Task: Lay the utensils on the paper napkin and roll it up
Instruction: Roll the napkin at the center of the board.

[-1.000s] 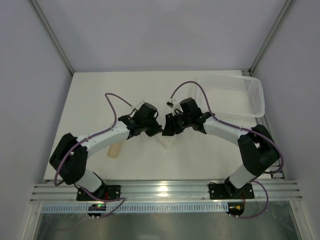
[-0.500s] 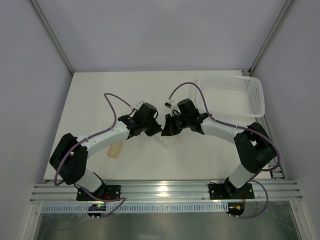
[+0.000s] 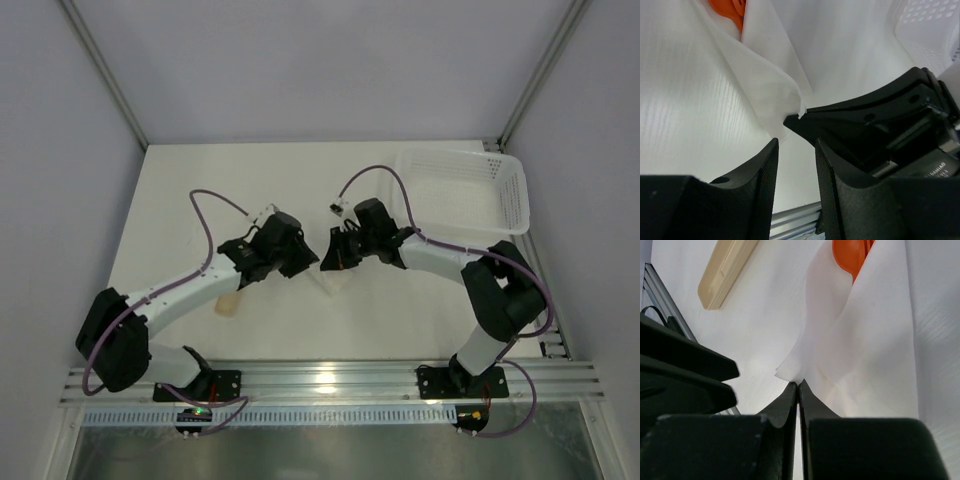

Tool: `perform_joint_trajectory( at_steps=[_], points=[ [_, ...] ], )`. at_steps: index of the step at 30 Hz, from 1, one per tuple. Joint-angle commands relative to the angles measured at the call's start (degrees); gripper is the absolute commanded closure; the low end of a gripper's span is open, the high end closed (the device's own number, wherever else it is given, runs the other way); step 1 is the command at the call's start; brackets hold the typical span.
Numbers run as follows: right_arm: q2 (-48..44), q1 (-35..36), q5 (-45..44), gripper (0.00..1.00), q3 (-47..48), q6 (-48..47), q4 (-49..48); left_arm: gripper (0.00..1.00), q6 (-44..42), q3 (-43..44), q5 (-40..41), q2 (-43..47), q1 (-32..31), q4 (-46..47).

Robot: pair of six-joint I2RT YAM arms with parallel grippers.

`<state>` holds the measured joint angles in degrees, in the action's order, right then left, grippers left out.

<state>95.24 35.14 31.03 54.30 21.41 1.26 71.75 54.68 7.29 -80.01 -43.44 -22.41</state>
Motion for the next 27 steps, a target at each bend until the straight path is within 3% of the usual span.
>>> perform_joint_trajectory(
  at_steps=[1,8,9,13,18,22,27],
  points=[
    [1.17,0.2,0.35,0.96,0.8,0.83,-2.75,0.62,-3.1,-0.8,3.95,4.85,-0.15,-2.54],
    [2.14,0.11,0.61,0.96,1.33,0.92,-1.96,0.67,-9.16,2.89,9.67,7.67,0.02,-11.06],
    [2.23,0.11,0.53,0.96,1.24,0.65,-1.61,0.7,-10.21,3.94,8.11,7.15,0.54,-11.51],
    [2.4,0.11,0.26,0.96,1.42,0.3,-1.61,1.0,-16.36,8.41,-0.86,1.9,7.56,-12.3],
    [3.02,0.02,0.26,0.96,2.56,-0.14,0.41,1.0,-25.5,18.34,-5.26,-5.5,13.28,-15.37],
    [3.28,-0.15,0.18,0.96,3.17,-0.58,1.03,1.0,-29.9,25.21,-18.14,-12.44,16.72,-15.03],
    [3.98,-0.33,0.26,0.96,3.97,-0.84,1.73,1.0,-32.11,28.56,-27.93,-19.82,17.25,-11.08]
  ],
)
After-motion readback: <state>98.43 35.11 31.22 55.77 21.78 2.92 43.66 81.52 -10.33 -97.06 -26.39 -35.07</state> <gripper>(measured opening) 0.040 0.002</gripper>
